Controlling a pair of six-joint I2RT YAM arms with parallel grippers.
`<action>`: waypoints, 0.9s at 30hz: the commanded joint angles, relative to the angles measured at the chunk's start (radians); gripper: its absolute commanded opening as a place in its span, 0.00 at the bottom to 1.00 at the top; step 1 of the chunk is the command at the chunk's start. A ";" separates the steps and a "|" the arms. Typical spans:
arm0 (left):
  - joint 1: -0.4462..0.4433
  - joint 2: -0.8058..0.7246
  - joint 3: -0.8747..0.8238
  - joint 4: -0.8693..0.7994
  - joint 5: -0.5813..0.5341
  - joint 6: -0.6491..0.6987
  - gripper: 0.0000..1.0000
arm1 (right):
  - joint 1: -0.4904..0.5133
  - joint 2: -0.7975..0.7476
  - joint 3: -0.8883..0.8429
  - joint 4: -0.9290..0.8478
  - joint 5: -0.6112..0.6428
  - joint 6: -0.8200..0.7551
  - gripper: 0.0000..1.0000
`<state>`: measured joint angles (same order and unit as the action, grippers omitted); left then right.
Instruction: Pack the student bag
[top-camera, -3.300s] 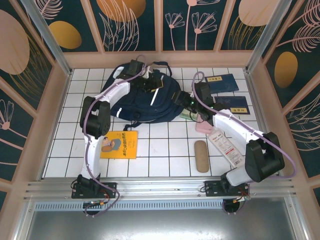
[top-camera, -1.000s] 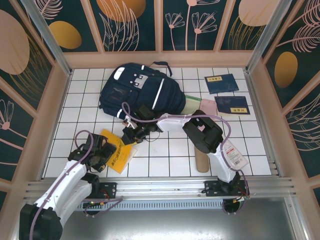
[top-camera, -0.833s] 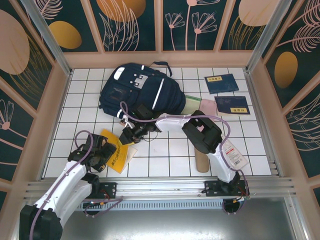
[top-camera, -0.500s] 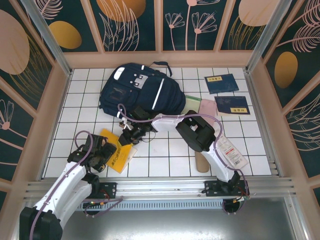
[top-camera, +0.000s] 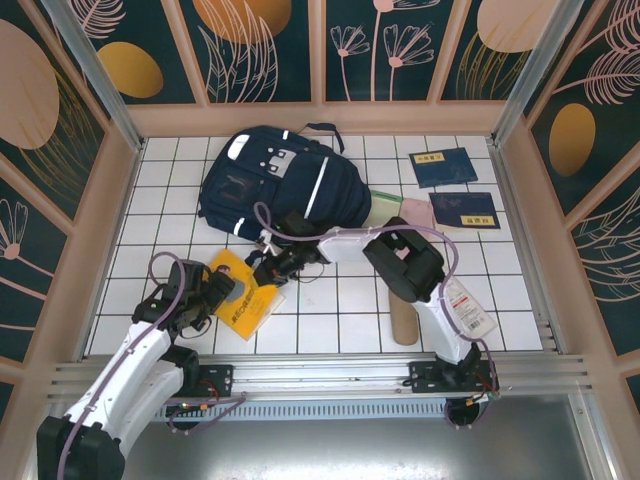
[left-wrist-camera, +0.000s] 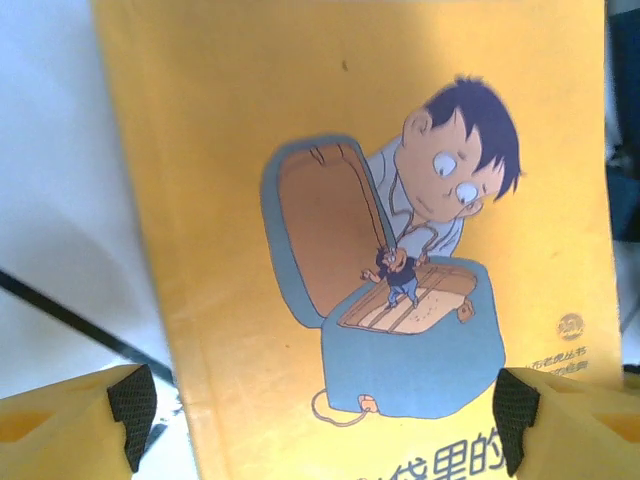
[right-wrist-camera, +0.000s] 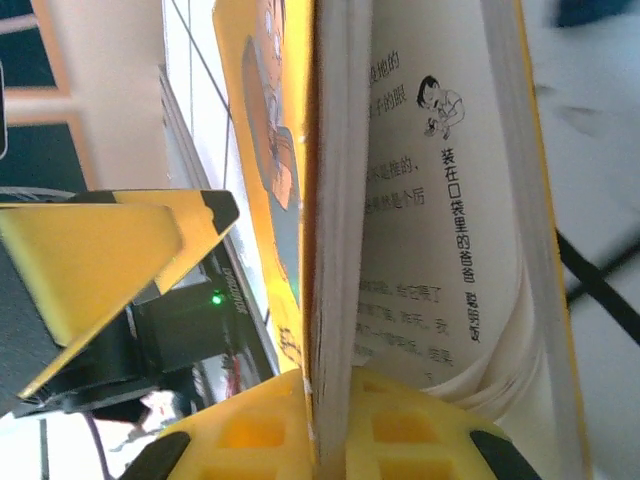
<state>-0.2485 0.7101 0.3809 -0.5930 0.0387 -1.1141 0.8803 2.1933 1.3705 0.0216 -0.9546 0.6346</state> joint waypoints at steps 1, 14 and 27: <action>-0.002 -0.010 0.030 0.037 -0.006 0.019 0.90 | -0.062 -0.102 -0.122 0.221 -0.027 0.189 0.09; 0.014 0.077 -0.120 0.527 0.221 -0.154 0.91 | -0.130 -0.211 -0.303 0.631 -0.074 0.523 0.09; 0.023 0.102 -0.201 0.805 0.201 -0.215 0.72 | -0.143 -0.209 -0.387 0.861 -0.069 0.706 0.09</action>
<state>-0.2348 0.8295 0.2165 0.0856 0.2379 -1.2930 0.7513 2.0312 0.9955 0.7361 -1.0000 1.2705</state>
